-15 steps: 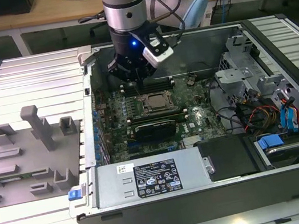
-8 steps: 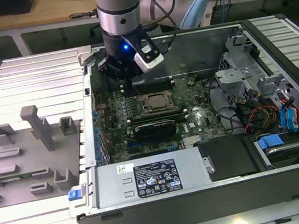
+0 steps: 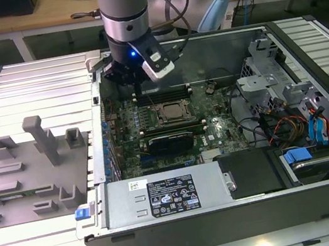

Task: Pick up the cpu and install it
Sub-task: 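Install the first cpu locking lever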

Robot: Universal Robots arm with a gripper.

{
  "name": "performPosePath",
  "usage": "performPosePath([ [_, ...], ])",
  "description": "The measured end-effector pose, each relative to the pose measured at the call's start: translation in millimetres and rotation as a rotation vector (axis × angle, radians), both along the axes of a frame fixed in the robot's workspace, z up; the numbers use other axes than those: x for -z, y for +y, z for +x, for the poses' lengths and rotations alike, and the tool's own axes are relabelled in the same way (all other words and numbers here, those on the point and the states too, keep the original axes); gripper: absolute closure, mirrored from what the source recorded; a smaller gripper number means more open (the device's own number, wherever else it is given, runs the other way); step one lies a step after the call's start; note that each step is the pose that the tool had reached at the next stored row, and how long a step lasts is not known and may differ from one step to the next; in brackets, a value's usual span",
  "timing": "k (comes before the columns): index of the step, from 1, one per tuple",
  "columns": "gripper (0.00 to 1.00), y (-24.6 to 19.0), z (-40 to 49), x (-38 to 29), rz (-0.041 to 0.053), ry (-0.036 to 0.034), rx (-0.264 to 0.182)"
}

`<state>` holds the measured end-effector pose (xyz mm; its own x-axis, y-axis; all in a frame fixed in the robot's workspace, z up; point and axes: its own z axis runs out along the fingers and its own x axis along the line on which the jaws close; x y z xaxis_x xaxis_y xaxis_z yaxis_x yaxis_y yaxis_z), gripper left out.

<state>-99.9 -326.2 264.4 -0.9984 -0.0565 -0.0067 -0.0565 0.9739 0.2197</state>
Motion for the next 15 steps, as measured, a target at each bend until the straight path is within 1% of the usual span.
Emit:
performPosePath([
  [2,0.89,-0.1,-0.1,2.1,0.0065,0.0001,0.000],
  [3,0.89,-0.1,-0.1,3.1,0.0130,0.0001,0.000],
  [4,0.89,0.0,-0.1,3.5,0.0221,0.0000,0.000],
  [6,0.89,-0.1,-0.1,4.0,0.0469,0.0001,0.000],
  [7,0.89,0.0,-0.1,4.2,0.0492,0.0000,0.000],
  [9,0.89,0.0,0.2,4.4,0.0492,0.0002,0.000],
  [12,0.89,-0.1,4.4,5.0,0.0493,0.0014,0.000],
  [15,0.89,-0.3,10.5,5.2,0.0492,0.0057,0.001],
])
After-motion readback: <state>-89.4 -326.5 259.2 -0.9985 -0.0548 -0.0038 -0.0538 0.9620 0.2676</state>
